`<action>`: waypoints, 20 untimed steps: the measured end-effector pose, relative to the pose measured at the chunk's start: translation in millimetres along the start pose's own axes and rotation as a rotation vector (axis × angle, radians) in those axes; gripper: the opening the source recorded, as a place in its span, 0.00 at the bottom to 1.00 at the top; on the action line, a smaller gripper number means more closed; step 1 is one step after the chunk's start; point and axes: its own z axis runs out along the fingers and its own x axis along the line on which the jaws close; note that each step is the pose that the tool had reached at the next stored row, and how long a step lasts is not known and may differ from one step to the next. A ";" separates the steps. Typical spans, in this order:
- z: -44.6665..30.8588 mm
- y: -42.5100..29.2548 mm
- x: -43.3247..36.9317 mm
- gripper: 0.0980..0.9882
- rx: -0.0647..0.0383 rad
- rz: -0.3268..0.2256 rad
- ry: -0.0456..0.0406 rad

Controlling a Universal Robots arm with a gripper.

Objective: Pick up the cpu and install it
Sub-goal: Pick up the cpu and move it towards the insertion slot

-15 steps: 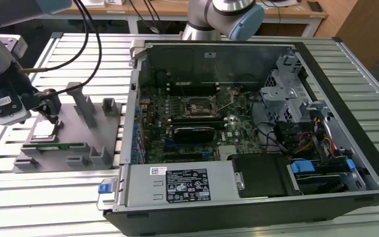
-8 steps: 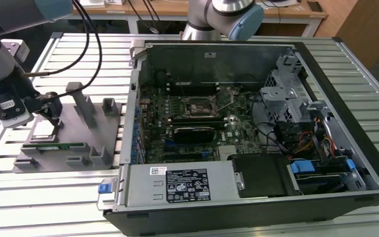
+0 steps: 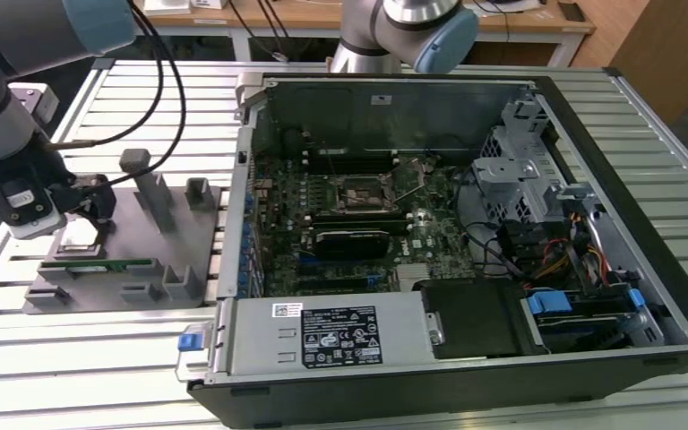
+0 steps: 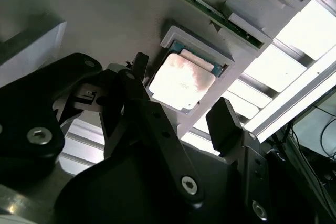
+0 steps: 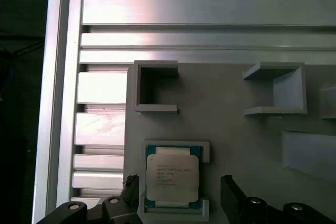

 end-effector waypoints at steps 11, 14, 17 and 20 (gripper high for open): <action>16.8 -0.3 3.9 0.70 0.000 -0.002 0.0000; 18.3 0.2 4.1 0.68 0.000 -0.002 0.0004; 14.9 0.7 4.3 0.50 0.000 -0.003 -0.0034; 4.7 1.7 4.7 0.50 0.000 -0.003 -0.0036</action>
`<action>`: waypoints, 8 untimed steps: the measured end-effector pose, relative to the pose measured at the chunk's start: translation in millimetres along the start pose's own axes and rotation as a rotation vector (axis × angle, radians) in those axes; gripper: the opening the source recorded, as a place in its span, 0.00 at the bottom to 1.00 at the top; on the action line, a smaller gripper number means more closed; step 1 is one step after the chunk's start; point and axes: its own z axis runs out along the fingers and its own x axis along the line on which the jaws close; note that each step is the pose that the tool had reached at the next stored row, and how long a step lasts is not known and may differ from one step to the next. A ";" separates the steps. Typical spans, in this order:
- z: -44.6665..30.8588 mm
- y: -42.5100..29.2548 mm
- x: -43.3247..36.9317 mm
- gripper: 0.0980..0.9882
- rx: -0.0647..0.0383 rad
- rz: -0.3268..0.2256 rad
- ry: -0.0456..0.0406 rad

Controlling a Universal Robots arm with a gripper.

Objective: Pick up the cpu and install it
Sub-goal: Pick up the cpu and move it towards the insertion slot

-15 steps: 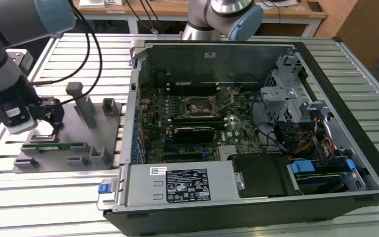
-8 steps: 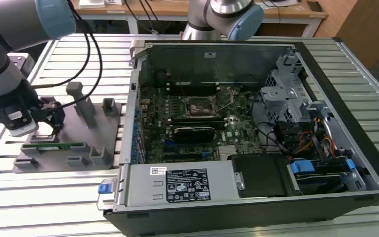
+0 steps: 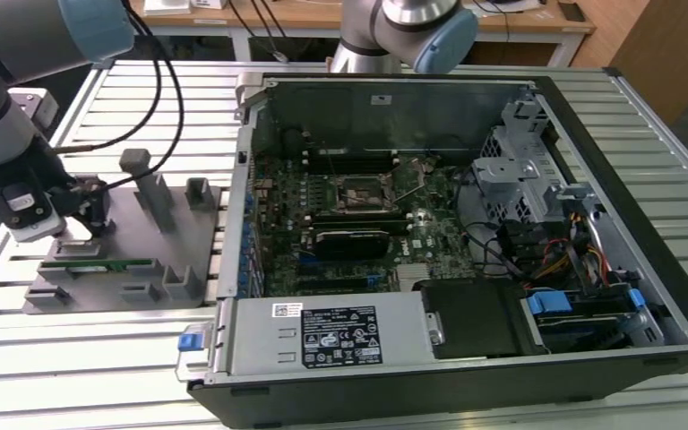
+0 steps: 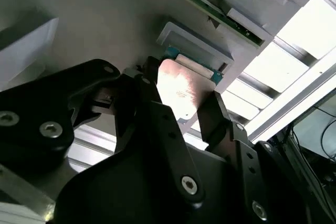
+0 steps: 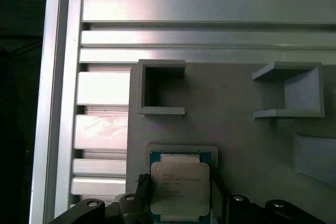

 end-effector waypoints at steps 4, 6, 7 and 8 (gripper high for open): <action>-16.0 1.7 0.5 0.50 0.000 0.000 -0.0001; -24.9 2.6 0.8 0.50 0.000 0.000 0.0000; -29.6 3.1 1.0 0.50 0.000 0.000 -0.0001; -34.1 3.6 1.2 0.50 0.000 0.000 -0.0001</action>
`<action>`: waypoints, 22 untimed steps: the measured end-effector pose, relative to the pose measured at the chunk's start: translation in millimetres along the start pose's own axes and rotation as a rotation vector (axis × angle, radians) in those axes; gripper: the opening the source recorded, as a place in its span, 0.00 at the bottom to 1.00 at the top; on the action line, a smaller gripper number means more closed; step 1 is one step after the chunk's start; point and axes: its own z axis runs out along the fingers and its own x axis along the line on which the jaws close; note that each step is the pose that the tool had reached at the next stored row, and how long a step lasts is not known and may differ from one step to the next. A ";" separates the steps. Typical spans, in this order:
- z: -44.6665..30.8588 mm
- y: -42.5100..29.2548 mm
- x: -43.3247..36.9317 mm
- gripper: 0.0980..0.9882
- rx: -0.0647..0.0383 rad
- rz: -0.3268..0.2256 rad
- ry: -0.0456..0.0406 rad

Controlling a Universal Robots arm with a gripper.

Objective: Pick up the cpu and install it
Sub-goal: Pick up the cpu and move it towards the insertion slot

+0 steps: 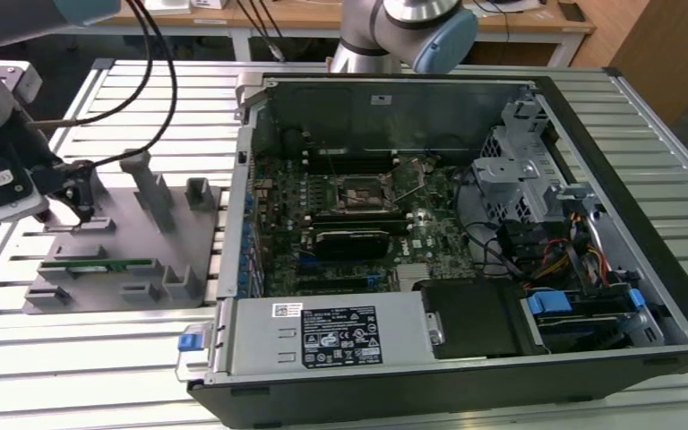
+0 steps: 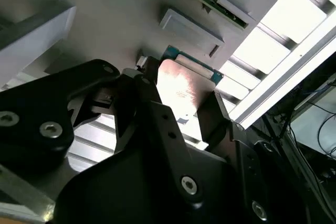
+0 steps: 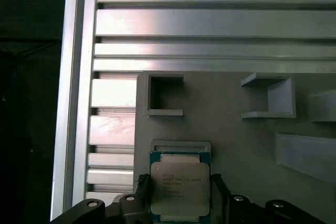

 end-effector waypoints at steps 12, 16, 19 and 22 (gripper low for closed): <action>-54.0 5.6 1.8 0.50 -0.001 0.000 -0.0001; -72.3 7.6 2.4 0.50 -0.002 0.000 0.0000; -85.9 9.0 2.9 0.50 -0.002 0.000 0.0000; -99.5 10.4 3.3 0.50 -0.002 0.000 -0.0001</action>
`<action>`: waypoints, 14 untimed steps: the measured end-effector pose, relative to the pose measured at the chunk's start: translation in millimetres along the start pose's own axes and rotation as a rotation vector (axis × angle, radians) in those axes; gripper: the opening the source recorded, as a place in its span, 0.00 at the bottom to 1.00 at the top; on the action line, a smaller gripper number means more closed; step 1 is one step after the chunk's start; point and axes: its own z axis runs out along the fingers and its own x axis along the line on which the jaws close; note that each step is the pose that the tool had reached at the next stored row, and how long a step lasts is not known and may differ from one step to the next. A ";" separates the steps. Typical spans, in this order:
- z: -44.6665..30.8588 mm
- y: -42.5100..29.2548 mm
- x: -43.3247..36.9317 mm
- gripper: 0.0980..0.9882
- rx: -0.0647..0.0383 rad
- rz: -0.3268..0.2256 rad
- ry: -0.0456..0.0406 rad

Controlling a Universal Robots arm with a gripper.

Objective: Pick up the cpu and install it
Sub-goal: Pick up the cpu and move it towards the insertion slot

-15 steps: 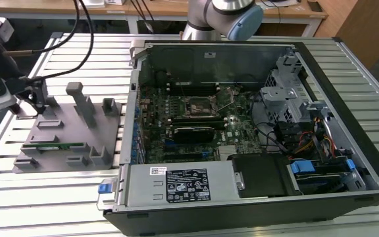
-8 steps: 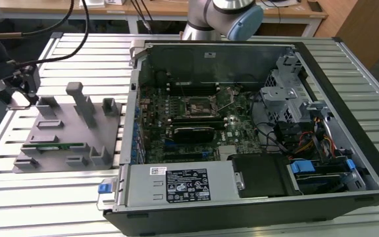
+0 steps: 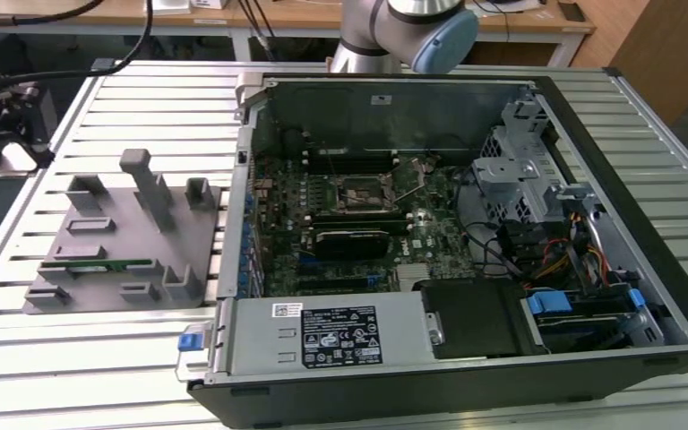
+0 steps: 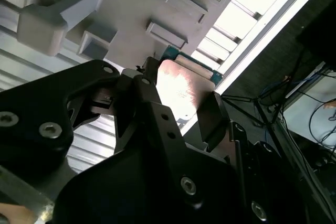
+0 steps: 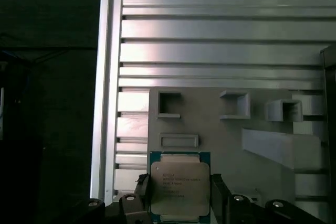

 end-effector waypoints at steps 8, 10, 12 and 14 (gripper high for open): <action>-36.3 3.9 1.2 0.50 -0.001 0.000 0.0000; -45.3 4.8 1.6 0.50 -0.001 0.000 0.0001; -54.2 5.8 1.8 0.50 -0.001 0.000 0.0001; -62.8 6.7 2.1 0.50 -0.001 0.000 0.0002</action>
